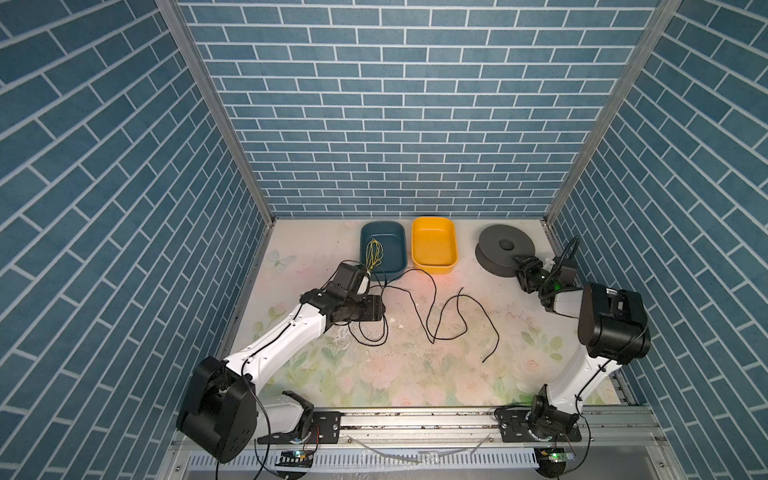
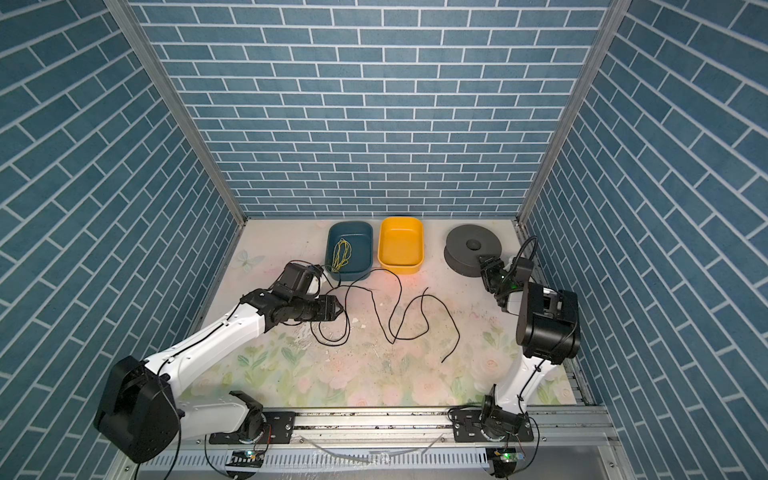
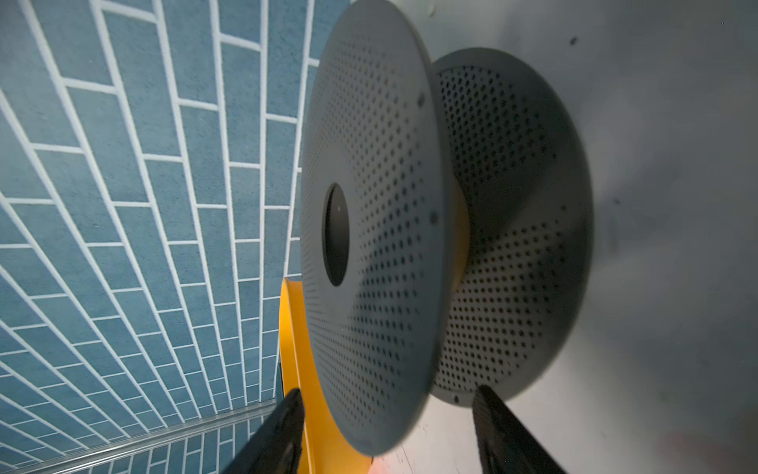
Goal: Wrap the cables
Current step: 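Grasp the grey spool's flange with the right gripper, then lift the grey spool and carry it toward the left gripper with the right gripper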
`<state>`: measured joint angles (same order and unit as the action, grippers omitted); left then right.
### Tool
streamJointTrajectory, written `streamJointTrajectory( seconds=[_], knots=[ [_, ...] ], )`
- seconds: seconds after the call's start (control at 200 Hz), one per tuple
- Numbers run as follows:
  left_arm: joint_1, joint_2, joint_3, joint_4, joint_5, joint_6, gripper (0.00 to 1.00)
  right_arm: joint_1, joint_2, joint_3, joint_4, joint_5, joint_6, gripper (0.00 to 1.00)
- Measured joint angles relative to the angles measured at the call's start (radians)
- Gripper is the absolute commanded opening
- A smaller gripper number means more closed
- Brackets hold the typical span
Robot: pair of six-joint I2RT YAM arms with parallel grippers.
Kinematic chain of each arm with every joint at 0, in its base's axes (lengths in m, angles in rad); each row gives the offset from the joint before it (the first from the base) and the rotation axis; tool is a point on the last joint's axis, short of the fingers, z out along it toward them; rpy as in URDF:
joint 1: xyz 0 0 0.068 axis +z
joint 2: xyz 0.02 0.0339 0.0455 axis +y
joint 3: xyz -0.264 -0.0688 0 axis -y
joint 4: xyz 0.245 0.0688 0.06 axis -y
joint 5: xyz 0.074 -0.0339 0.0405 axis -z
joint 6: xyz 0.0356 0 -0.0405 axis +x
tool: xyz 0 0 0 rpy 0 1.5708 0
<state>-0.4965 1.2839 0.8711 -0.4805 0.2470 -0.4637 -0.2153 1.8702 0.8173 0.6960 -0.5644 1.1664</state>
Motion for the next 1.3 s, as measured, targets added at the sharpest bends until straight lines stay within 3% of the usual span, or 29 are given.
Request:
streamJointTrajectory(
  seconds=[0.075,0.295,0.635,0.955,1.3],
  knots=[
    [0.0,0.0,0.0,0.002,0.002,-0.003,0.71,0.0,0.05,0.042,0.034,-0.003,0.018,0.63],
    [0.0,0.0,0.0,0.009,0.001,-0.014,0.71,-0.002,0.194,0.128,0.167,-0.019,0.101,0.45],
    [0.0,0.0,0.0,0.008,0.001,-0.008,0.71,-0.002,0.232,0.151,0.293,-0.064,0.203,0.0],
    [0.0,-0.03,0.0,-0.019,-0.017,0.023,0.71,0.0,0.031,0.078,0.116,-0.051,0.108,0.0],
    [0.0,-0.029,0.028,-0.021,-0.018,0.043,0.72,0.087,-0.383,0.06,-0.493,0.066,-0.263,0.0]
  ],
)
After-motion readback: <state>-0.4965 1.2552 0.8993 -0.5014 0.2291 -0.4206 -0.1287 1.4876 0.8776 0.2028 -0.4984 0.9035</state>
